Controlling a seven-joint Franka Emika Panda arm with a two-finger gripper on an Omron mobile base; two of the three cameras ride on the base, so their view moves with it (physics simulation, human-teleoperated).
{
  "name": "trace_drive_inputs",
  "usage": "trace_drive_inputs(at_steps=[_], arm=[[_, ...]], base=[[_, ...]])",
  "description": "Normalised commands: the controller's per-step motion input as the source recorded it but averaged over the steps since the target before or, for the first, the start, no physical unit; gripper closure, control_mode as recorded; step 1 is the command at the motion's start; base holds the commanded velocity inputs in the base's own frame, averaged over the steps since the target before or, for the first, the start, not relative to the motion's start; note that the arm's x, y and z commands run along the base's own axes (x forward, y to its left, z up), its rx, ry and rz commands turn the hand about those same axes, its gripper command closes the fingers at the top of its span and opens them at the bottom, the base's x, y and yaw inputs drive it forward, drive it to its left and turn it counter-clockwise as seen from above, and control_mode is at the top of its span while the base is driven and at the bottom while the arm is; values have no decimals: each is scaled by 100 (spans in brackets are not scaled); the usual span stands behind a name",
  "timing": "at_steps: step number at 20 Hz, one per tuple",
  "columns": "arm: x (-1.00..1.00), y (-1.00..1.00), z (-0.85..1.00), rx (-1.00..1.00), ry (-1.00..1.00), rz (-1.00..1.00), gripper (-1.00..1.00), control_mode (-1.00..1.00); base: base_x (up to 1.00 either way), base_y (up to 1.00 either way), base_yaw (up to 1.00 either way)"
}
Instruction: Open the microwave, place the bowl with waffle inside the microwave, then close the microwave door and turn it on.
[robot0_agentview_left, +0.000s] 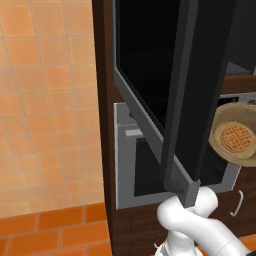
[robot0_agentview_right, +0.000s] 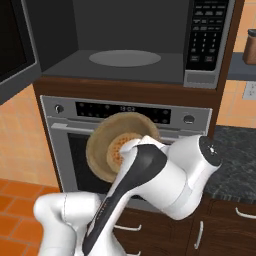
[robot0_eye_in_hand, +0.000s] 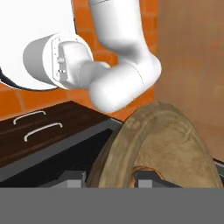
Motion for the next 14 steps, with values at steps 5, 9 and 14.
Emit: trace_drive_inputs(at_steps=[5,9,14], arm=[[-13,39,49,4,3,-27,100,-100],[-9,23,62,10,6,-30,100,-100],[0,41,58,11,2,-23,100,-100]], base=[[0,0,0],[0,0,0],[0,0,0]])
